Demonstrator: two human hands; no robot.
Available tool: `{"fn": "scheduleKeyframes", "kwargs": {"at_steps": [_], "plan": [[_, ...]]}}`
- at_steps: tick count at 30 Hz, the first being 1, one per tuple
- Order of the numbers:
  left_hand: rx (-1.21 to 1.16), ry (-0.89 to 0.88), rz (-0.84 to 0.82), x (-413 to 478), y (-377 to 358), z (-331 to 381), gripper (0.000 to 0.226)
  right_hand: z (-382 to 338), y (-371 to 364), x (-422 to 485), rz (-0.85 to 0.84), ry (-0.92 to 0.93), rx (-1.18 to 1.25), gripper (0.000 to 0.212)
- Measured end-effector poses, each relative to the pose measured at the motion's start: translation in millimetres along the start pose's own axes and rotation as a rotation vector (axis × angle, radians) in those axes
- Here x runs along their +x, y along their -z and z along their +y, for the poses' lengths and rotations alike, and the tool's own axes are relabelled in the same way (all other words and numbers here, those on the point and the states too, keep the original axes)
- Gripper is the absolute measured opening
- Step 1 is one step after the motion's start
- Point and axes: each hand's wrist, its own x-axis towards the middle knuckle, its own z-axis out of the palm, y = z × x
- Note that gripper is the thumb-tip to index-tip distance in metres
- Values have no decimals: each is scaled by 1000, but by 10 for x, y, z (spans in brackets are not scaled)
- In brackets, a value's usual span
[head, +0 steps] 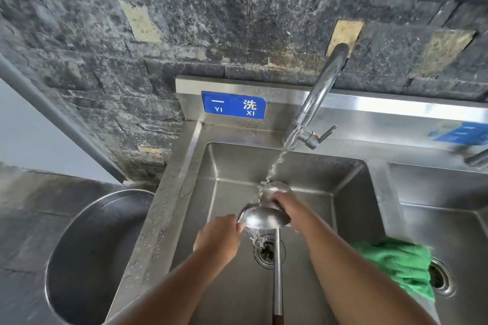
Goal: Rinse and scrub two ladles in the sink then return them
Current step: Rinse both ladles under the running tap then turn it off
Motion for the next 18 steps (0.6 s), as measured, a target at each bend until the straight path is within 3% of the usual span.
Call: {"fn": "scheduleKeyframes", "kwargs": {"at_steps": [3, 6, 8, 13, 18], "plan": [[-274, 95, -81, 161, 43, -29, 39, 234, -67, -49, -59, -158, 628, 36], [-618, 140, -183, 211, 93, 58, 43, 423, -381, -201, -193, -129, 838, 55], [-839, 199, -269, 220, 62, 103, 49, 485, -595, -330, -271, -111, 873, 61], [-1108, 428, -357, 207, 42, 282, 60, 501, -820, -479, -278, -128, 944, 40], [-1178, 355, -500, 18, 132, 159, 56, 306, -758, -322, -194, -75, 748, 36]]}}
